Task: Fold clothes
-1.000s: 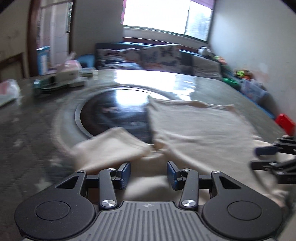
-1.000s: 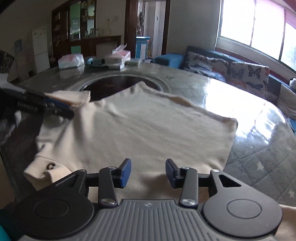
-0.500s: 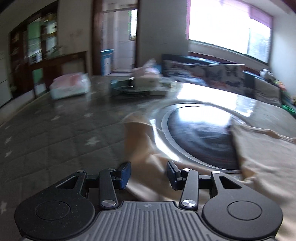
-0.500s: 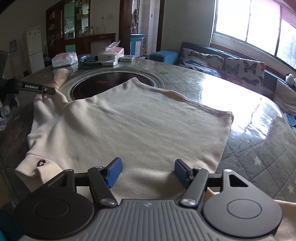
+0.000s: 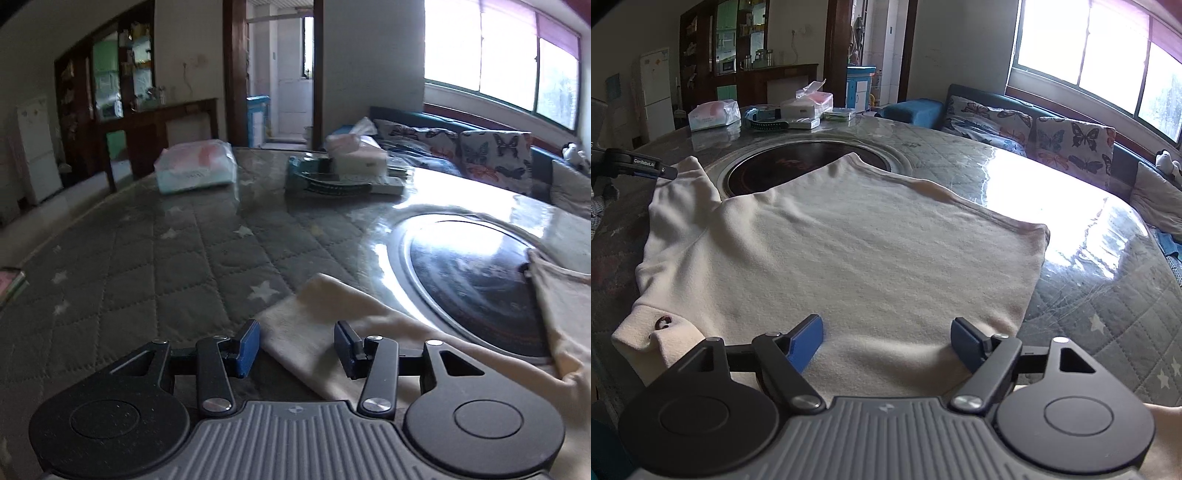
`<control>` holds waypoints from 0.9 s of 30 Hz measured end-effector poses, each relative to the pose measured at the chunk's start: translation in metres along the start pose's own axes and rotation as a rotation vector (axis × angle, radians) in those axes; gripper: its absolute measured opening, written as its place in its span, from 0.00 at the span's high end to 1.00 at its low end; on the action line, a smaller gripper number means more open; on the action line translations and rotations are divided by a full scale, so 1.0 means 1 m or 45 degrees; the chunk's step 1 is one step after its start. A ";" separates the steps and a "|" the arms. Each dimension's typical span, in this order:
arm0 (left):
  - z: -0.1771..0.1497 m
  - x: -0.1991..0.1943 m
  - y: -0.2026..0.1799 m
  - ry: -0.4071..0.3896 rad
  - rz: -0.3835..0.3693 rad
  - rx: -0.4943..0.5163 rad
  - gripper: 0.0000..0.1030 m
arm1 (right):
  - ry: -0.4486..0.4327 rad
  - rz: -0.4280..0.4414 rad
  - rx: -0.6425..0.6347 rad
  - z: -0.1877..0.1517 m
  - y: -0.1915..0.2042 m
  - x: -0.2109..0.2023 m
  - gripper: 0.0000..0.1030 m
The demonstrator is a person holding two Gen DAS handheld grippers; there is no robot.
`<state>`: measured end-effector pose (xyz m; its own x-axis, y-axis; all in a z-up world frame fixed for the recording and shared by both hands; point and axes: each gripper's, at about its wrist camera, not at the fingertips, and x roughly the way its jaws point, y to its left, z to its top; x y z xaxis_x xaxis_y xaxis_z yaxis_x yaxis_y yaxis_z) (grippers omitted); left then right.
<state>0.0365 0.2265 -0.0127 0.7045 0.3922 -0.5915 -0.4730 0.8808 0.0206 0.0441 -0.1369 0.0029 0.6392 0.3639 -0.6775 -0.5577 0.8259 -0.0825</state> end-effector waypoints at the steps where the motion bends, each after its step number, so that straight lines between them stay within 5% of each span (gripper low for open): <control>1: 0.002 0.003 0.001 0.002 -0.006 0.003 0.53 | 0.001 -0.003 -0.001 0.000 0.000 0.000 0.23; 13: 0.024 0.032 0.003 0.005 0.068 0.086 0.51 | 0.015 -0.024 -0.008 0.002 0.000 0.001 0.17; 17: 0.024 0.013 -0.003 -0.027 0.000 0.073 0.52 | 0.013 -0.034 -0.005 0.002 0.000 0.001 0.11; 22: 0.016 -0.018 -0.029 -0.041 -0.189 0.108 0.52 | 0.016 -0.052 0.004 0.001 -0.001 0.003 0.02; 27: 0.007 -0.052 -0.070 -0.044 -0.496 0.172 0.52 | 0.014 -0.037 0.043 -0.002 -0.003 0.004 0.00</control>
<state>0.0369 0.1464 0.0226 0.8356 0.0294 -0.5486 -0.0954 0.9912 -0.0922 0.0474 -0.1387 -0.0008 0.6489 0.3348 -0.6833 -0.5207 0.8502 -0.0779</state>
